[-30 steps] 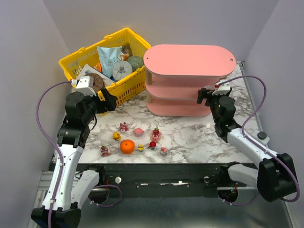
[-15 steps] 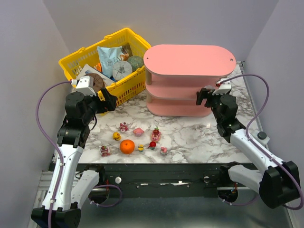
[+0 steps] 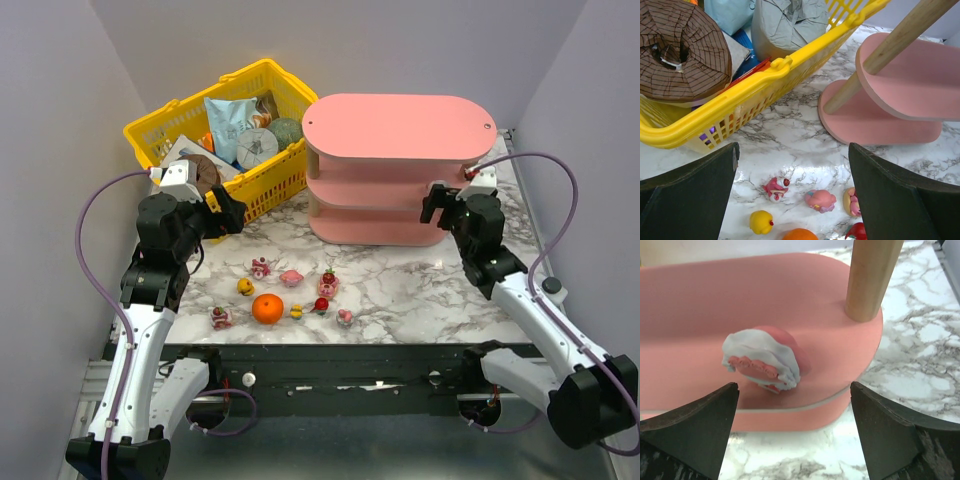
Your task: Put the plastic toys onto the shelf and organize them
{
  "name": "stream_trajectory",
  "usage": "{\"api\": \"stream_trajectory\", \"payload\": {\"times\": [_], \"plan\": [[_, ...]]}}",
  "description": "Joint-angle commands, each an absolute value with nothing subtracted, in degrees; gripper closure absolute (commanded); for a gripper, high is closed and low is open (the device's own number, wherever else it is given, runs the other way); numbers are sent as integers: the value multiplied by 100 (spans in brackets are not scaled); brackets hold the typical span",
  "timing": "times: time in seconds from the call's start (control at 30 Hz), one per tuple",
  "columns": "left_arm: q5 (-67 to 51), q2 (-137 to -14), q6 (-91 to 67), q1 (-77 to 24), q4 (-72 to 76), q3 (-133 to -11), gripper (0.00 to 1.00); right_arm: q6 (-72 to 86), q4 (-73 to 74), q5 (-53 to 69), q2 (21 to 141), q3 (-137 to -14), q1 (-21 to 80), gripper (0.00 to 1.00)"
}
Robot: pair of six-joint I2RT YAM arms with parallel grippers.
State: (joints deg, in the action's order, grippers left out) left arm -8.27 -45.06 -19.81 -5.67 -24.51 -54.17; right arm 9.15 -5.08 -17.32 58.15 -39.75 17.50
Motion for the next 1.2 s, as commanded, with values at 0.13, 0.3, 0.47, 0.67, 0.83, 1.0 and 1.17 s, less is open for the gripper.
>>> {"api": "stream_trajectory", "payload": {"times": [0.13,0.3,0.47,0.67,0.83,1.0,1.17], "plan": [[-1107,-4324,-1995,-536,-2233,-5239,1,1493,877,-705,4792,-4403,1740,0],[-1116,-4342,-2004,-536,-2188,-5203,1,1731,1344,-107,4045,-4386,1749,0],[-1046,-4377,-2004,-536,-2136,-5124,1,1925,2003,1264,4095,-4597,1784,0],[-818,-4395,-2039,-536,-2039,-5036,1,2117,1952,696,4139,-4088,3214,0],[-642,-4368,-2065,-536,-2048,-4992,1,2425,848,46,4245,-3227,4498,0],[-589,-4429,-2065,-536,-2092,-4983,1,2583,-342,-1044,4962,-2804,5570,0],[-694,-4570,-2074,-536,-2232,-5062,1,3154,-466,-2091,6054,-3356,6046,1]]}}
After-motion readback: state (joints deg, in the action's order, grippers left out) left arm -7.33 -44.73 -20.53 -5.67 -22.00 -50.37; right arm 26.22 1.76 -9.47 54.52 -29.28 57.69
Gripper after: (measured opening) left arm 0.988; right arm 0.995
